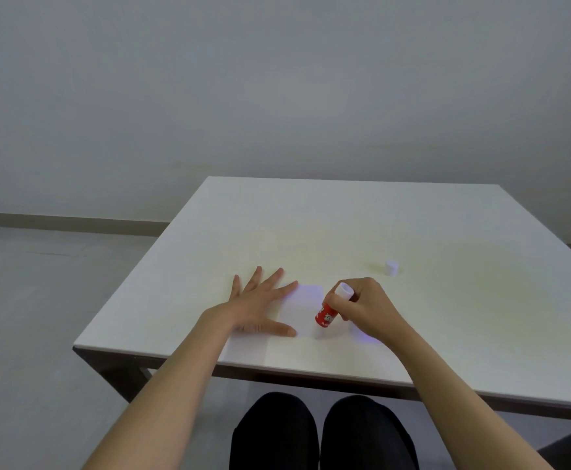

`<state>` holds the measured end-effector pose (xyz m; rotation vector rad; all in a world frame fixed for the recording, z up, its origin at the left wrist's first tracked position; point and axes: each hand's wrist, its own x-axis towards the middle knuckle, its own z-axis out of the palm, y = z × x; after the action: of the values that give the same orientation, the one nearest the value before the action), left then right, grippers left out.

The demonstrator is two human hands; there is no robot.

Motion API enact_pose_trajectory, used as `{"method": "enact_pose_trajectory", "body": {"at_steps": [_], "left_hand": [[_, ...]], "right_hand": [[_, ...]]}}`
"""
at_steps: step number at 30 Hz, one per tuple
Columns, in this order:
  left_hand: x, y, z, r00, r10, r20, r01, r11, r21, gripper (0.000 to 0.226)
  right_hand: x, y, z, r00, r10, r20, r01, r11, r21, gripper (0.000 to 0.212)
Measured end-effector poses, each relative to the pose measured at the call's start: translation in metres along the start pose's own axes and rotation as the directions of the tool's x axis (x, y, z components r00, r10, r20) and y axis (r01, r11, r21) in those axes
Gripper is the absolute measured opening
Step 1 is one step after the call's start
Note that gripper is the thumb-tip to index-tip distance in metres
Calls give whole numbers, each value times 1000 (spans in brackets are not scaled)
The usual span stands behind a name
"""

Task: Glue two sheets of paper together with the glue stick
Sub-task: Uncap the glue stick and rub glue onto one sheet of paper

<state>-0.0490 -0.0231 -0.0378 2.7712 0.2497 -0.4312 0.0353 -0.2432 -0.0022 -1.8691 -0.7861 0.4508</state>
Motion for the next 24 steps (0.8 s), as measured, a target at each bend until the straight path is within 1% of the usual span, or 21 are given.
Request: {"method": "enact_pose_trajectory", "body": {"at_steps": [2,4,5,6,9,11,13,15,17,19,21,24], "left_hand": [[0,0,-1,1000,5,2,-5,1000,4,104],[-1,1,-1,1000,7,4,-8,1000,13,104],[-2,1,-2,1000,8,4,-8,1000,17,103],[-2,2,-2,1000,8,4,-8,1000,21,103],[-1,3,-2,1000,11,2,-11,999,35,103],[-1,3,-1,1000,8,-2,-8,1000,22,103],[-2,3,-1,1000,5,-2,-5,1000,9,103],[-2,2,-1,1000,8,0,-8,1000,11,103],[-1,0,-1,1000,13,-3,-13,1000,2,103],[-1,-1,0,1000,16,-5,-16,1000,-2,104],[0,-1,1,1000,15,-7,-15,1000,11,105],[0,0,1,1000,17,-19,-16,999,28,108]], "right_hand": [[7,-1,2,993,7,-119,-9,1000,-15,22],[12,-4,4,963,7,-268,-10,1000,-11,24],[14,-7,6,955,0,-296,-2,1000,-6,26],[14,-9,9,960,-8,-281,9,1000,1,25],[12,-11,22,995,-13,-101,16,999,34,20],[11,-6,26,1000,10,-29,-9,998,60,23],[12,-1,23,997,46,-54,-42,997,69,23],[15,3,15,981,90,-174,-80,995,65,22],[18,4,9,948,99,-301,-92,995,39,23],[18,1,9,928,77,-364,-78,997,13,26],[16,-1,15,940,22,-339,-26,1000,-8,30],[11,-7,31,982,-53,-180,54,999,2,22]]}}
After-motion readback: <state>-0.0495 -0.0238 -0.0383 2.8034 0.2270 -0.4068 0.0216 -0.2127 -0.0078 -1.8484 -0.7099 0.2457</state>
